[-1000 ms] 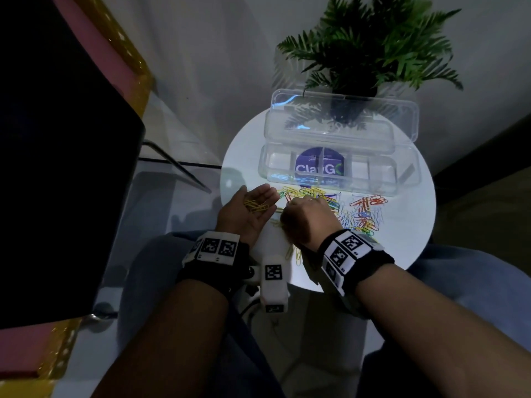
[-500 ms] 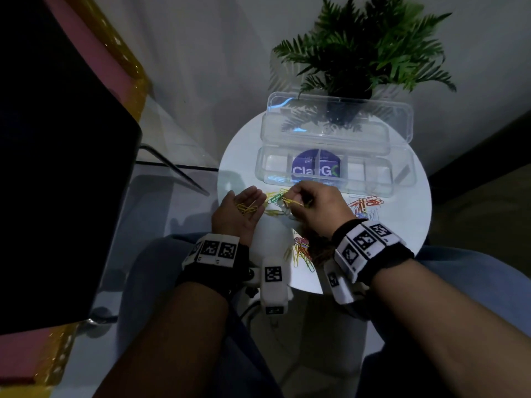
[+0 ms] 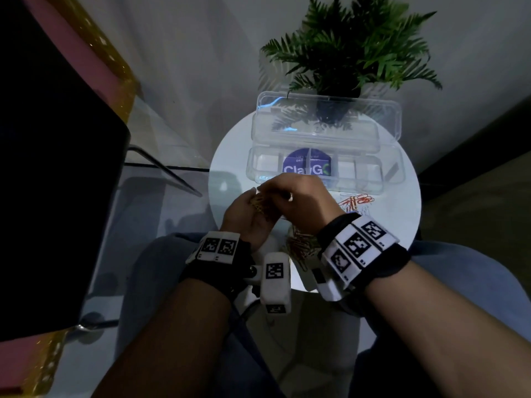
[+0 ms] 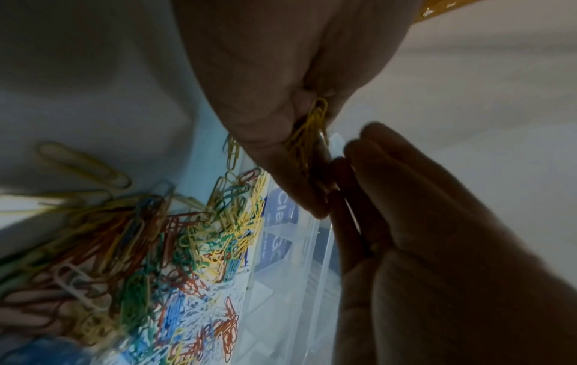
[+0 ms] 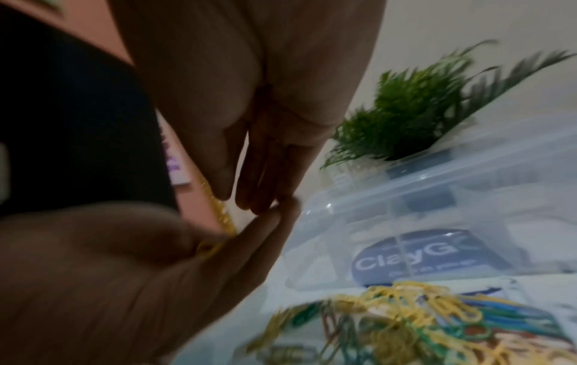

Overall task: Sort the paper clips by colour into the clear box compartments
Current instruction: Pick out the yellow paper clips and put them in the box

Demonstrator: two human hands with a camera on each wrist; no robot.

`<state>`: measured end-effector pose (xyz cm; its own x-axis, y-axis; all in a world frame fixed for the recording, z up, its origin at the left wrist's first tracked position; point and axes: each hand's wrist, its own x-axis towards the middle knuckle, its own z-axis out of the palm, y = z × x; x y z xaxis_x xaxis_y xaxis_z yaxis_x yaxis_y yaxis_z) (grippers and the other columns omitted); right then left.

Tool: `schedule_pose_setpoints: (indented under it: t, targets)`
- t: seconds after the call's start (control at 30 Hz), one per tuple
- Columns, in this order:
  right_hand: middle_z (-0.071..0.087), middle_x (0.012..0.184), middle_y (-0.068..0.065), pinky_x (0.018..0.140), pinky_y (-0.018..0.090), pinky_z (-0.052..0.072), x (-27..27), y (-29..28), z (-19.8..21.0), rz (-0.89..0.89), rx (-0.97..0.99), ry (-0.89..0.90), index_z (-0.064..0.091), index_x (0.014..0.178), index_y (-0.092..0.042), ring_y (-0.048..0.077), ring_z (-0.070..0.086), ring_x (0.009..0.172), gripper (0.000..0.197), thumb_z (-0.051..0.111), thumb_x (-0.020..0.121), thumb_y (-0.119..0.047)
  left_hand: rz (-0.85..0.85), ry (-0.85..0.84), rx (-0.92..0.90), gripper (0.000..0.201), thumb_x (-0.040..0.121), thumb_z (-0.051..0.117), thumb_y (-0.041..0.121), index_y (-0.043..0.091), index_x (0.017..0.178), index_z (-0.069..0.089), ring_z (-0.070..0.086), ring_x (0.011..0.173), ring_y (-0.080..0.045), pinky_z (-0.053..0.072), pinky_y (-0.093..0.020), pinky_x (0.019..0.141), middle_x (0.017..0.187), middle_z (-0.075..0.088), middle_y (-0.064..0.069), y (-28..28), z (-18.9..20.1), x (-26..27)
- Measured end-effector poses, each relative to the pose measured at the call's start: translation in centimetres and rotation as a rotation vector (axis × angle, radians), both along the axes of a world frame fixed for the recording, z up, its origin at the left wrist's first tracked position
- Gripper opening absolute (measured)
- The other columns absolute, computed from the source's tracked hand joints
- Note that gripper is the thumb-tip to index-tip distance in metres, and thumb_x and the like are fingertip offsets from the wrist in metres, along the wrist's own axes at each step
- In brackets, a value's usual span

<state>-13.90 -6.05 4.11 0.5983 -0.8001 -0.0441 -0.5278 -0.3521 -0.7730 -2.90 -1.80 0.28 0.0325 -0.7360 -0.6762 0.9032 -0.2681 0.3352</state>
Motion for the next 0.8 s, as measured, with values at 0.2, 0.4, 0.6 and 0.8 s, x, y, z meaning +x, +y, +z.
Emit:
schedule_pose_setpoints:
  t: [0.2,0.4,0.6,0.8]
  targets:
    - [0.072,0.097,0.003,0.084,0.017,0.049,-4.4,-2.2,-0.6,-0.311,0.046,-0.041,0.072,0.094,-0.014,0.012,0.065,0.086,0.016,0.059,0.086,-0.008,-0.006,0.060,0.014,0.071,0.103,0.024,0.027,-0.004,0.062,0.073,0.071,0.062,-0.024,0.058,-0.031,0.055,0.072,0.071,-0.018,-0.4,-0.3,0.6]
    - [0.065,0.114,0.011,0.090,0.030,0.044,-6.1,-3.1,-4.1,-0.142,0.014,0.389,0.067,0.110,-0.013,0.028,0.061,0.102,0.026,0.056,0.087,-0.010,-0.017,-0.010,0.016,0.070,0.102,0.024,0.026,0.000,0.061,0.074,0.071,0.062,-0.019,0.057,-0.027,0.059,0.070,0.072,-0.012,-0.1,-0.9,1.6]
    - [0.056,0.119,0.013,0.091,0.038,0.046,-4.4,-2.9,-5.7,-0.003,-0.048,0.536,0.058,0.120,-0.011,0.032,0.054,0.110,0.030,0.050,0.091,-0.016,-0.035,-0.051,0.042,0.066,0.102,0.025,0.027,0.001,0.067,0.074,0.072,0.065,-0.019,0.057,-0.026,0.058,0.073,0.072,-0.012,-0.2,-1.2,1.5]
    - [0.059,0.114,0.014,0.089,0.031,0.042,-3.7,-3.0,-5.5,-0.138,-0.005,0.409,0.063,0.117,-0.010,0.030,0.055,0.107,0.030,0.057,0.088,-0.017,-0.051,-0.059,0.065,0.046,0.102,0.025,0.028,0.002,0.090,0.061,0.072,0.065,-0.016,0.057,-0.024,0.060,0.073,0.073,-0.009,-0.2,-0.9,1.5]
